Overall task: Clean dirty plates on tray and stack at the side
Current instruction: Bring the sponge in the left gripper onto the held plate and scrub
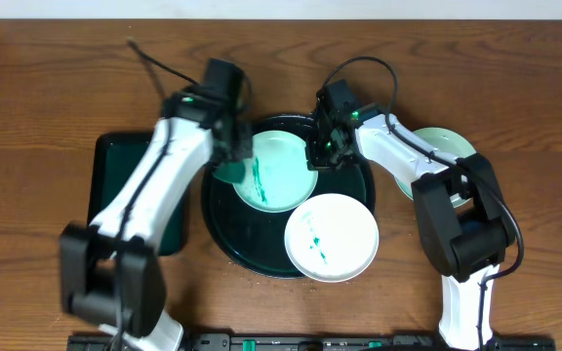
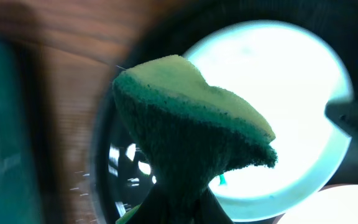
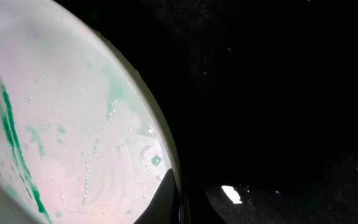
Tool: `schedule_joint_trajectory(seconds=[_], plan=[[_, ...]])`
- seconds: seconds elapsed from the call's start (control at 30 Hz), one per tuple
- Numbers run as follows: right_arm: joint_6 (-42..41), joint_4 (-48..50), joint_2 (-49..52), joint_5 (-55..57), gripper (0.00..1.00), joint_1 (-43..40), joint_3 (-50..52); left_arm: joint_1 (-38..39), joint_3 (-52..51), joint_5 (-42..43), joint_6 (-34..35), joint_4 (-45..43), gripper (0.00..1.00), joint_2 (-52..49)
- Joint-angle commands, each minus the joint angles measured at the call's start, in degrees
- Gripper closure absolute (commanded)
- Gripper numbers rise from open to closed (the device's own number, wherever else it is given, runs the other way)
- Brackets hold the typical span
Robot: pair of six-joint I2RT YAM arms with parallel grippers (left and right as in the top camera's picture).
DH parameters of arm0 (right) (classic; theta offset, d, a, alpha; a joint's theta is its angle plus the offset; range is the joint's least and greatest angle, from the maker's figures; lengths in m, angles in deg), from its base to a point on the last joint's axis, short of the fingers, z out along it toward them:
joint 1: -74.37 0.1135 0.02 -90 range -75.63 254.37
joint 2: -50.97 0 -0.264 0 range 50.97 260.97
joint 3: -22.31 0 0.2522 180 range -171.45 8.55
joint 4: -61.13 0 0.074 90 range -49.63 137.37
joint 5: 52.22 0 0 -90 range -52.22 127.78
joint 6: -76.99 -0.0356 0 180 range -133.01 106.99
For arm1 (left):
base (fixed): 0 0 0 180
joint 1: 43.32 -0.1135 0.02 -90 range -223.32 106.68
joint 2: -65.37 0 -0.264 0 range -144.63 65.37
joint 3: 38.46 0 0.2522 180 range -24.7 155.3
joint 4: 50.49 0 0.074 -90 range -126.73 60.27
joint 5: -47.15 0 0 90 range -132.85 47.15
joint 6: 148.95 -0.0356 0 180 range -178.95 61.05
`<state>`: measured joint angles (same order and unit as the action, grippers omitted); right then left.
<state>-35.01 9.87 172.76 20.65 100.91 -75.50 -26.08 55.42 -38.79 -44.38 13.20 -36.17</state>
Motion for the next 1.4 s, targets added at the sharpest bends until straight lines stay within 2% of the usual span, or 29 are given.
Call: schedule_joint_trajectory(seconds=[0.0,0.23,0.37,0.57,0.7,0.8,0.97,1.1,1.23,1.37], plan=[[-0.68,0.20,1.77,-0.31,0.99,0.35,-0.55,0.98,-0.39,3.82,1.01,-0.35,0.93,-5.51],[-0.66,0.17,1.77,-0.28,0.99,0.33,-0.55,1.51,-0.39,4.52,6.62,-2.54,0.93,-14.67],[-0.66,0.22,1.77,-0.31,0.99,0.33,-0.55,1.62,-0.39,7.76,6.62,-3.67,0.93,-17.46],[-0.66,0.20,1.77,-0.31,0.99,0.33,-0.55,1.88,-0.39,32.41,-8.98,-7.32,0.93,-18.05],[-0.63,0.20,1.77,-0.28,0.99,0.33,-0.55,1.68,-0.39,33.33,-9.73,-10.05,0.93,-18.05],[-0.61,0.17,1.77,-0.28,0.99,0.33,-0.55,1.22,-0.39,25.79,-4.57,-12.87,0.93,-18.05],[-0.24,0.17,1.77,-0.31,0.99,0.33,-0.55,0.90,-0.22,-0.74,6.69,-14.60,0.93,-18.05],[-0.26,0.17,1.77,-0.31,0.99,0.33,-0.55,0.96,0.07,-15.93,11.91,-11.78,0.93,-17.73],[-0.24,0.04,1.77,-0.31,0.99,0.33,-0.55,1.29,0.07,-22.43,15.91,-7.65,0.93,-17.73],[-0.24,0.02,1.77,-0.28,0.99,0.33,-0.55,2.14,0.07,-20.00,15.96,-4.63,0.93,-17.73]])
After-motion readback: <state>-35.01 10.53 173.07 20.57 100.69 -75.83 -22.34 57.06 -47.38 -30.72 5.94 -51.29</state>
